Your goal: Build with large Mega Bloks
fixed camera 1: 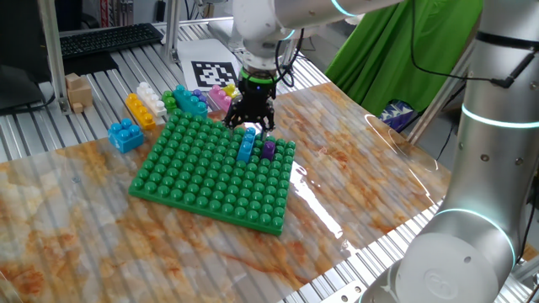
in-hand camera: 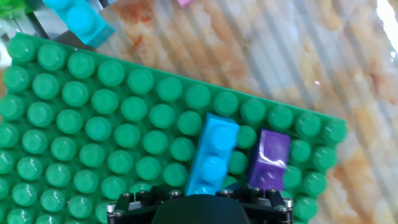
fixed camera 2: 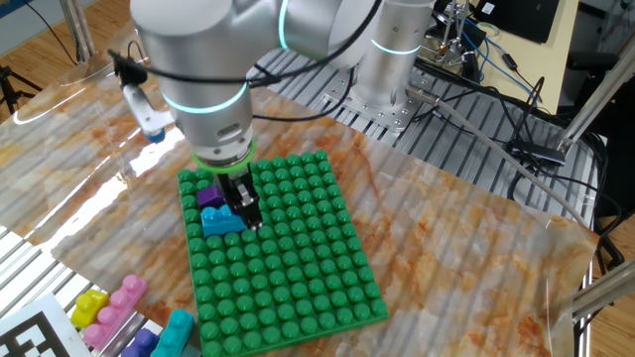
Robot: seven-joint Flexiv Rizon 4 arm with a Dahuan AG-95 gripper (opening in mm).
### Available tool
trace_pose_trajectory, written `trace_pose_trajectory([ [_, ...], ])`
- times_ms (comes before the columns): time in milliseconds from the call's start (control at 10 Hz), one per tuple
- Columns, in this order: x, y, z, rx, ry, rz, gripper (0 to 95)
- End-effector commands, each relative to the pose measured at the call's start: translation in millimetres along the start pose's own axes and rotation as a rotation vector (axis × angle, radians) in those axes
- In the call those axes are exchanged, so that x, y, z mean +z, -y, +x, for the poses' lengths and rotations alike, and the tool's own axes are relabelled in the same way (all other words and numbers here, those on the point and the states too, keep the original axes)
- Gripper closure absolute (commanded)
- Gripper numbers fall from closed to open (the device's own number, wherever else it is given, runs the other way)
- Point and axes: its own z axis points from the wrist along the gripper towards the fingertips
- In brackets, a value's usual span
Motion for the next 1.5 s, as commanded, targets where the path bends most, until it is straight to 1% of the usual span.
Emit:
trace_pose_trajectory([
  [100,-4.2,4.8,0.0,-0.02,-0.001,0.002,19.0],
  [200,-6.1,7.3,0.5,-0.025,-0.001,0.002,19.0],
  [300,-6.6,8.2,0.2,-0.036,0.001,0.007,38.0],
  [400,-7.6,10.3,-0.2,-0.053,0.005,0.015,38.0],
  [500,-8.7,12.4,-0.5,-0.062,0.006,0.015,38.0],
  [600,-9.8,14.1,-0.3,-0.076,0.005,0.016,57.0],
  [800,-13.4,19.5,0.8,-0.09,0.005,0.015,57.0],
  [900,-15.1,23.2,0.1,-0.111,0.01,0.023,76.0],
  [1000,-15.7,28.7,-3.3,-0.141,0.009,0.024,76.0],
  [1100,-15.5,30.3,-4.9,-0.149,0.009,0.024,95.0],
  [1200,-12.5,36.8,-14.2,-0.168,0.017,0.026,95.0],
  [1300,-10.5,39.0,-18.6,-0.174,0.021,0.027,95.0],
  [1500,-7.8,41.0,-22.7,-0.184,0.021,0.03,95.0],
])
